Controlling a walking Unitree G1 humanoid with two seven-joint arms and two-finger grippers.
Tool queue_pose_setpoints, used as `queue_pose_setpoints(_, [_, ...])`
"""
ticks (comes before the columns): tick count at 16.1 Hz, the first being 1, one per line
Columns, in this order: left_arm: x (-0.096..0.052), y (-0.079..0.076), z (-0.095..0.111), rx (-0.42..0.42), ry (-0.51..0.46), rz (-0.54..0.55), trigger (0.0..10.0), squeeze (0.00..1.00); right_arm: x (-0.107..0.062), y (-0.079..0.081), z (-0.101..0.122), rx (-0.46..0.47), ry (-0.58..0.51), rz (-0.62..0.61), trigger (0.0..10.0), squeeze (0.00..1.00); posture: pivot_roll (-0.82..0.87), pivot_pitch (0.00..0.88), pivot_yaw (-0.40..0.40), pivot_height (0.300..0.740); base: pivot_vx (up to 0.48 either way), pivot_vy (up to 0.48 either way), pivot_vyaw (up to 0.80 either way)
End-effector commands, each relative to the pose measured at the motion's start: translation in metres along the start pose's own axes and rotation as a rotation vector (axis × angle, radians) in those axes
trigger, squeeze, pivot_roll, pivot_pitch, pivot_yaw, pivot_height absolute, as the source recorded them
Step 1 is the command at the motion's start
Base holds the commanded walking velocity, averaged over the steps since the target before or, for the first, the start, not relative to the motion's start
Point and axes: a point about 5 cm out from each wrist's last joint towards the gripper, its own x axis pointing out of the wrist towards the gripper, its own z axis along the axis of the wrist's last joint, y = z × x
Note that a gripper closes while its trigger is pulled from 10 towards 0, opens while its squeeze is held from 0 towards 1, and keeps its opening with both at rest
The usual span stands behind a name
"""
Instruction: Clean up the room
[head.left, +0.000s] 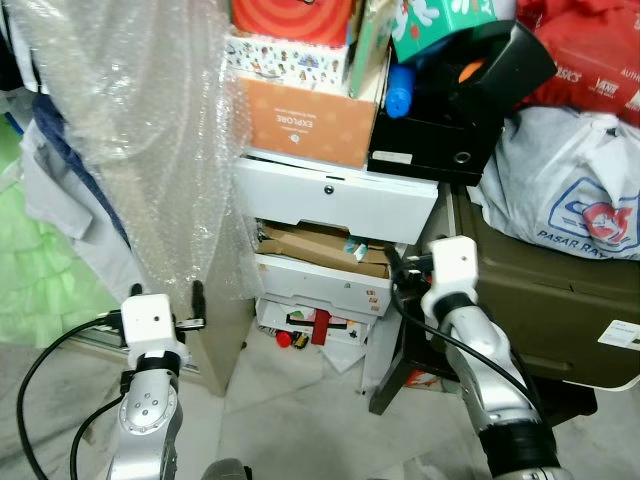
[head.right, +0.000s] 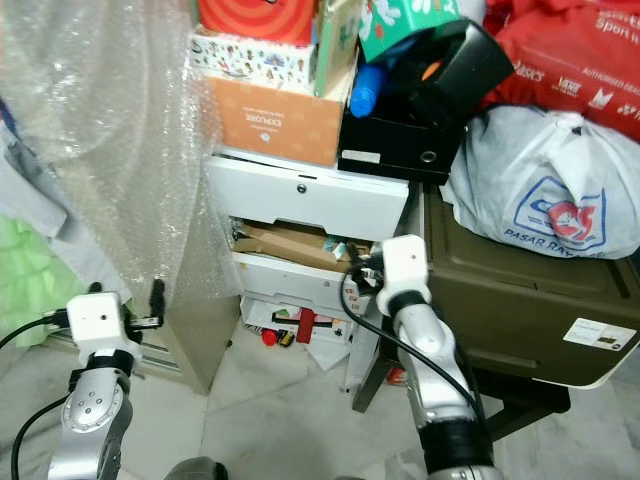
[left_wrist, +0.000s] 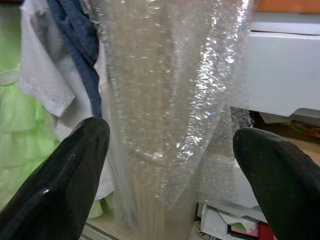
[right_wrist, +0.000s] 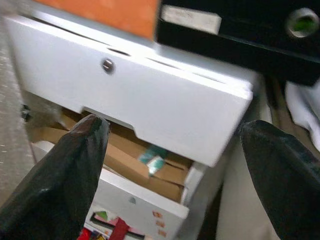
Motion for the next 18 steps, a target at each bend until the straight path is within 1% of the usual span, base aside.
queue_pose_setpoints(1, [0.002, -0.001, 0.006, 0.007, -0.026, 0.013, 10.0, 0.0, 0.003, -0.001, -0.003, -0.003, 0.011, 0.005, 10.0, 0.0, -0.04, 0.0, -0.088, 0.74, 0.0, 0.0, 0.0])
queue_pose_setpoints(3, [0.006, 0.002, 0.007, 0.024, -0.036, 0.014, 10.0, 0.0, 0.005, 0.005, 0.0, -0.003, -0.005, 0.01, 10.0, 0.0, -0.07, 0.0, -0.061, 0.74, 0.0, 0.0, 0.8])
queue_pose_setpoints(4, [0.011, 0.001, 0.008, 0.037, -0.039, 0.004, 10.0, 0.0, 0.003, 0.006, 0.0, -0.002, -0.015, 0.001, 10.0, 0.0, -0.09, 0.0, -0.044, 0.74, 0.0, 0.0, 0.8])
queue_pose_setpoints(7, [0.022, -0.005, 0.02, 0.052, -0.08, -0.03, 10.0, 0.0, -0.003, 0.004, -0.004, 0.007, -0.013, -0.031, 10.0, 0.0, -0.1, 0.0, -0.007, 0.74, 0.0, 0.0, 0.8])
queue_pose_setpoints(8, [0.023, -0.005, 0.023, 0.063, -0.093, -0.037, 10.0, 0.0, -0.005, 0.004, -0.008, 0.008, -0.009, -0.042, 10.0, 0.0, -0.1, 0.0, 0.005, 0.74, 0.0, 0.0, 0.8])
queue_pose_setpoints(9, [0.023, -0.005, 0.025, 0.065, -0.099, -0.038, 10.0, 0.0, -0.007, 0.004, -0.009, 0.01, -0.008, -0.048, 10.0, 0.0, -0.1, 0.0, 0.009, 0.74, 0.0, 0.0, 0.8])
queue_pose_setpoints(10, [0.021, -0.003, 0.021, 0.04, -0.078, -0.035, 10.0, 0.0, -0.009, 0.003, -0.011, 0.016, -0.006, -0.061, 10.0, 0.0, -0.11, 0.0, 0.015, 0.74, 0.0, 0.0, 0.8])
queue_pose_setpoints(11, [0.02, -0.003, 0.02, 0.039, -0.064, -0.022, 10.0, 0.0, -0.009, 0.001, -0.011, 0.025, -0.006, -0.07, 10.0, 0.0, -0.12, 0.0, 0.017, 0.74, 0.0, 0.0, 0.8])
queue_pose_setpoints(12, [0.019, -0.001, 0.02, 0.056, -0.077, -0.017, 10.0, 0.0, -0.009, -0.002, -0.009, 0.025, -0.013, -0.077, 10.0, 0.0, -0.12, 0.0, 0.018, 0.74, 0.0, 0.0, 0.46])
queue_pose_setpoints(14, [0.015, 0.005, 0.016, 0.063, -0.062, -0.009, 10.0, 0.0, -0.011, -0.009, -0.008, 0.017, -0.016, -0.097, 10.0, 0.0, -0.13, 0.0, 0.033, 0.74, 0.0, 0.0, 0.0])
queue_pose_setpoints(15, [0.014, 0.007, 0.012, 0.053, -0.037, 0.004, 10.0, 0.0, -0.012, -0.011, -0.011, 0.008, -0.012, -0.106, 10.0, 0.0, -0.13, 0.0, 0.038, 0.74, 0.0, 0.0, 0.0])
queue_pose_setpoints(16, [0.014, 0.007, 0.011, 0.052, -0.036, 0.002, 10.0, 0.0, -0.013, -0.013, -0.011, 0.008, -0.01, -0.12, 10.0, 0.0, -0.13, 0.0, 0.049, 0.74, 0.0, 0.0, 0.0])
queue_pose_setpoints(18, [0.014, 0.006, 0.012, 0.054, -0.034, -0.011, 10.0, 0.0, -0.014, -0.012, -0.011, 0.015, -0.015, -0.131, 10.0, 0.0, -0.14, 0.0, 0.053, 0.74, 0.0, 0.0, 0.61])
